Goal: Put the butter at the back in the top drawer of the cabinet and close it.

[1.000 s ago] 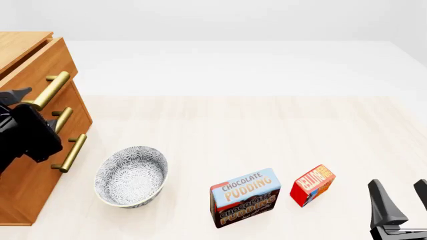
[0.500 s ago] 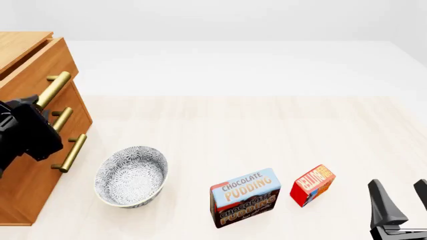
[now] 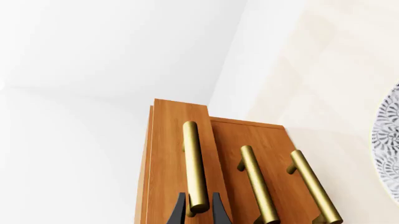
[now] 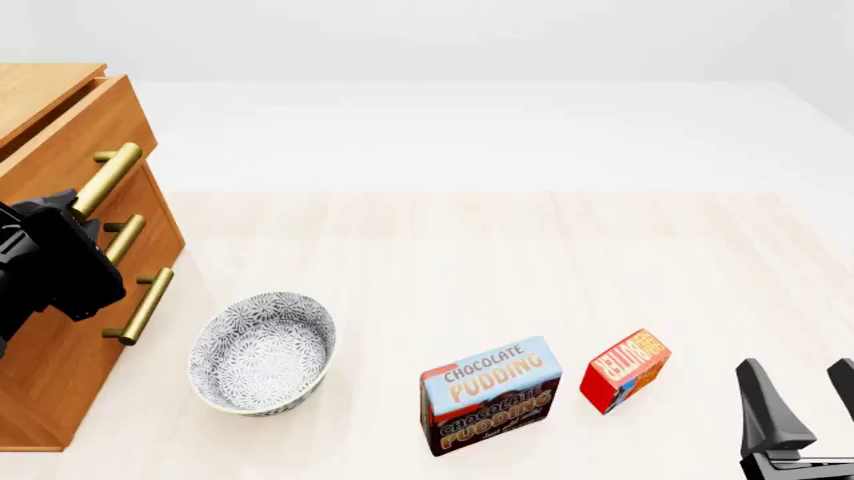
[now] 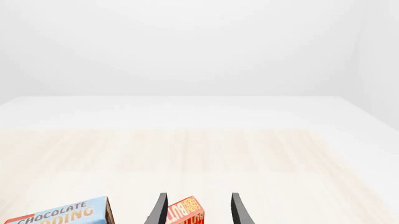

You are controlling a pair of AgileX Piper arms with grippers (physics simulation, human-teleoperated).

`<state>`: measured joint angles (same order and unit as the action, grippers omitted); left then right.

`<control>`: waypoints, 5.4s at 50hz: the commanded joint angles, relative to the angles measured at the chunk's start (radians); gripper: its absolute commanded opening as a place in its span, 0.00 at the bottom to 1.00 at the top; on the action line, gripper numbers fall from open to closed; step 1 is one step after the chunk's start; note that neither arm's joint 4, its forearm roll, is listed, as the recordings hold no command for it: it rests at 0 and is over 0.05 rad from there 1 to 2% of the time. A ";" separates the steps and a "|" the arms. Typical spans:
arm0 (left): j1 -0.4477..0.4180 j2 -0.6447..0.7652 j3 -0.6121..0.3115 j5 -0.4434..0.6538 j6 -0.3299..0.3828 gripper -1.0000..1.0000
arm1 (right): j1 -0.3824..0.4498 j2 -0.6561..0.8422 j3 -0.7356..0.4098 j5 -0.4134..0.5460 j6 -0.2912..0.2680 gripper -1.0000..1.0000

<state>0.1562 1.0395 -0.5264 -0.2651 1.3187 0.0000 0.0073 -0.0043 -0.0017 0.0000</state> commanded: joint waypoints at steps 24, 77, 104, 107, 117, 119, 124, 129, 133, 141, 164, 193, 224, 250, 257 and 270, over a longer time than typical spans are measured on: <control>-0.046 -0.024 0.028 0.041 -0.002 0.00 | 0.000 0.000 0.000 0.000 0.000 1.00; -0.107 -0.033 0.034 0.054 -0.023 0.00 | 0.000 0.000 0.000 0.000 0.000 1.00; -0.107 -0.033 0.034 0.054 -0.023 0.00 | 0.000 0.000 0.000 0.000 0.000 1.00; -0.107 -0.033 0.034 0.054 -0.023 1.00 | 0.000 0.000 0.000 0.000 0.000 1.00; -0.107 -0.033 0.034 0.054 -0.023 1.00 | 0.000 0.000 0.000 0.000 0.000 1.00; -0.107 -0.033 0.034 0.054 -0.023 1.00 | 0.000 0.000 0.000 0.000 0.000 1.00; -0.107 -0.033 0.034 0.054 -0.023 1.00 | 0.000 0.000 0.000 0.000 0.000 1.00; -0.107 -0.033 0.034 0.054 -0.023 1.00 | 0.000 0.000 0.000 0.000 0.000 1.00; -0.107 -0.033 0.034 0.054 -0.023 1.00 | 0.000 0.000 0.000 0.000 0.000 1.00; -0.107 -0.033 0.034 0.054 -0.023 1.00 | 0.000 0.000 0.000 0.000 0.000 1.00; -0.107 -0.033 0.034 0.054 -0.023 1.00 | 0.000 0.000 0.000 0.000 0.000 1.00; -0.107 -0.033 0.034 0.054 -0.023 1.00 | 0.000 0.000 0.000 0.000 0.000 1.00; -0.228 -0.353 -0.534 0.892 -0.437 1.00 | 0.000 0.000 0.000 0.000 0.000 1.00; -0.259 -0.096 -0.875 1.170 -0.749 1.00 | 0.000 0.000 0.000 0.000 0.000 1.00; -0.242 -0.066 -0.904 1.193 -0.793 1.00 | 0.000 0.000 0.000 0.000 0.000 1.00; -0.265 0.029 -1.043 1.293 -0.971 1.00 | 0.000 0.000 0.000 0.000 0.000 1.00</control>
<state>-0.0971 1.0012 -1.4739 0.9555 0.4678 0.0000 0.0073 -0.0043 -0.0017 0.0000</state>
